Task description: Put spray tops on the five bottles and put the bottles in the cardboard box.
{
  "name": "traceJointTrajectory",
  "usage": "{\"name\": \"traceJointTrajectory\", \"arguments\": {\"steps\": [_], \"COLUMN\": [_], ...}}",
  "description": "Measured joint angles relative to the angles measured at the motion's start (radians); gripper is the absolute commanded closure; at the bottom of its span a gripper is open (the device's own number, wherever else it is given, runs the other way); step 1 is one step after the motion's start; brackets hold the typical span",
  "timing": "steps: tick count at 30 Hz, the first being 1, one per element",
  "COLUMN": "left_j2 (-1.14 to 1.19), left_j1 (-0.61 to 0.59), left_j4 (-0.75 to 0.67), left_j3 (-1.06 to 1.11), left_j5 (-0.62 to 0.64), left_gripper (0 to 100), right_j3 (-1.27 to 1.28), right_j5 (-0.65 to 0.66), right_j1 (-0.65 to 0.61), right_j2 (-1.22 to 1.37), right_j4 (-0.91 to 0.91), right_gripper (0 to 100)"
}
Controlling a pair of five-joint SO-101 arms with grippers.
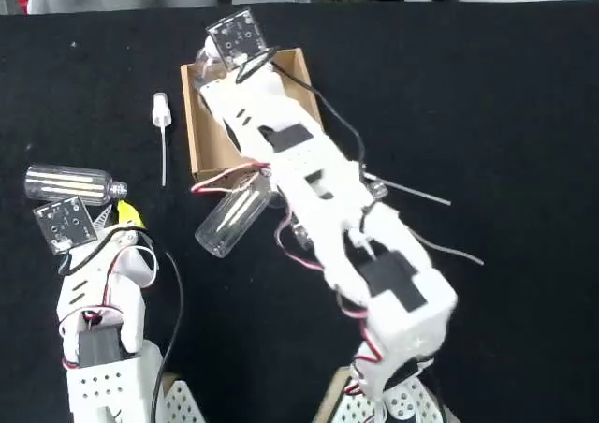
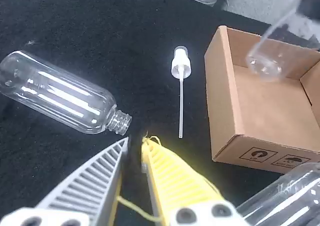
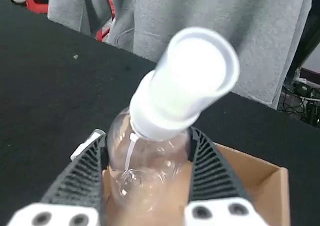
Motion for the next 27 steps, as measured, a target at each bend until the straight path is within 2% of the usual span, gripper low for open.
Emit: {"name": "traceJointTrajectory", "arguments": {"steps": [14, 27], "left_j2": [0.0, 0.0], "left_j1": [0.0, 0.0], "left_j4": [0.0, 0.0], "left_j3": [0.0, 0.0], "left_j5": [0.0, -0.003], "left_gripper": [96, 96], "right_j3": [-0.295, -0.445], "right_j5": [-0.002, -0.002], "right_j1": [0.0, 0.006], "right_j2": [0.351, 0.479], "right_j4": [-0.006, -0.008], "right_gripper": [98.3, 96.9]}}
